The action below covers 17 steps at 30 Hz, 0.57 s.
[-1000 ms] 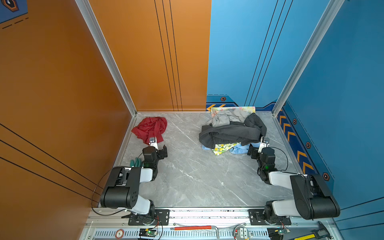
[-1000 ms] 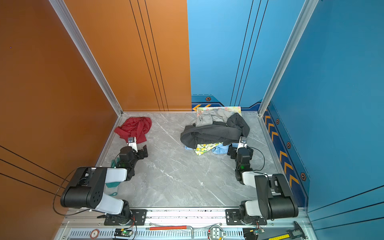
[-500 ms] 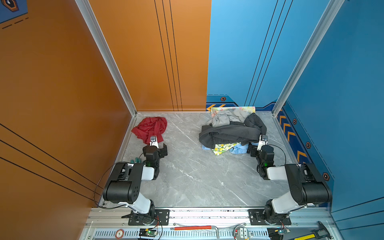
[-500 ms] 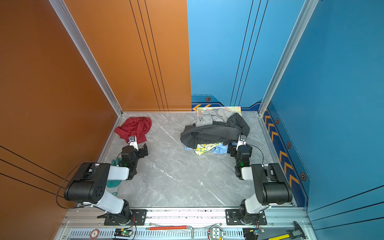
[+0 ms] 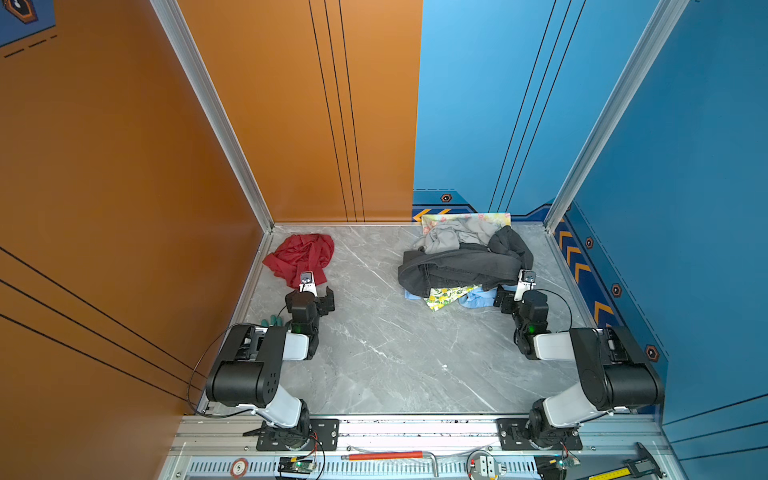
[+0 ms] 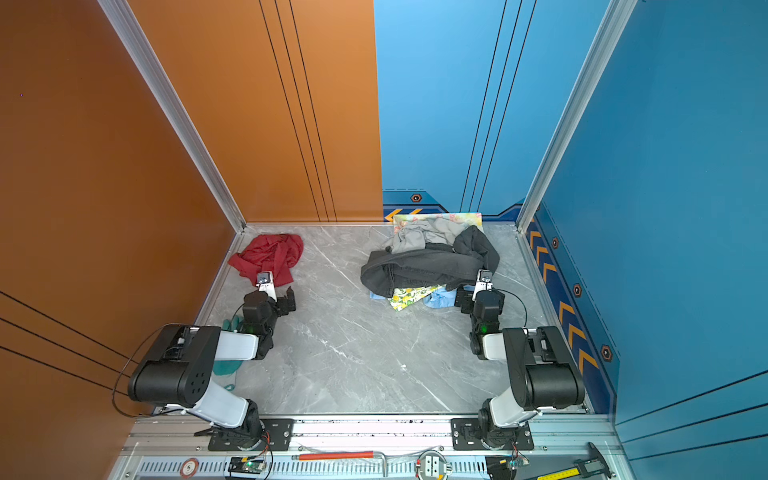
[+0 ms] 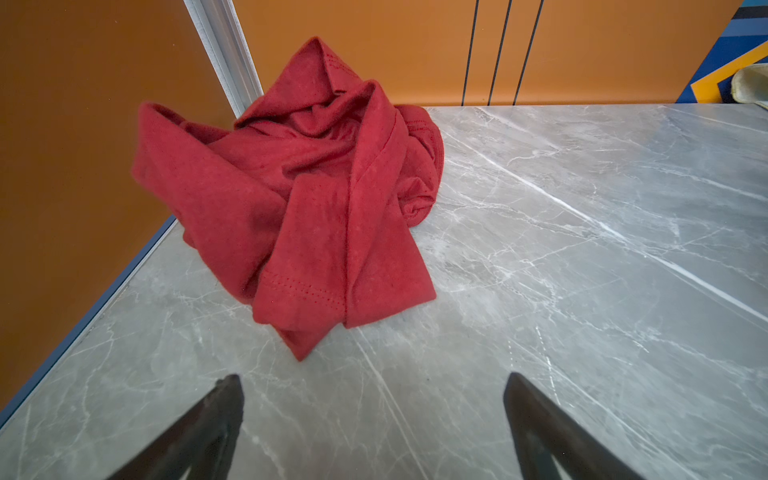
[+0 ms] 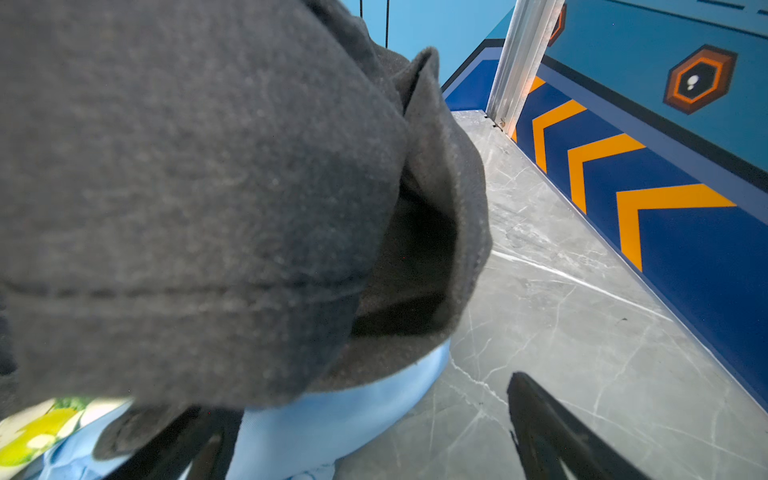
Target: Pick out a specific cloth from the pile
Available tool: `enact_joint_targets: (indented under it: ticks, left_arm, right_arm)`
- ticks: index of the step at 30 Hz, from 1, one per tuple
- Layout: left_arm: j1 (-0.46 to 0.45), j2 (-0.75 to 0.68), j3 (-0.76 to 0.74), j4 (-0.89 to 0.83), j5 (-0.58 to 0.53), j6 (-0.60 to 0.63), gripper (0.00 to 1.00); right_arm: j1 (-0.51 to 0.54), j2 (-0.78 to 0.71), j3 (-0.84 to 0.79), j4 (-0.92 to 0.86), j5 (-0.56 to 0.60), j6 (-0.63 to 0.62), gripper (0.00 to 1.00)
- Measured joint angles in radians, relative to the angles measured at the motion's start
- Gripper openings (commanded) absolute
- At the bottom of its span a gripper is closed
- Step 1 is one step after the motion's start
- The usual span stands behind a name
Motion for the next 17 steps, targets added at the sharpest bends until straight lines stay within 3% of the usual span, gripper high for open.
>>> enact_joint_targets:
  ticks: [17]
  left_arm:
    - [0.000,0.000,0.000,0.000,0.000,0.000,0.98]
  right_arm:
    - [-0.002,0.000,0.000,0.000,-0.023,0.000,1.00]
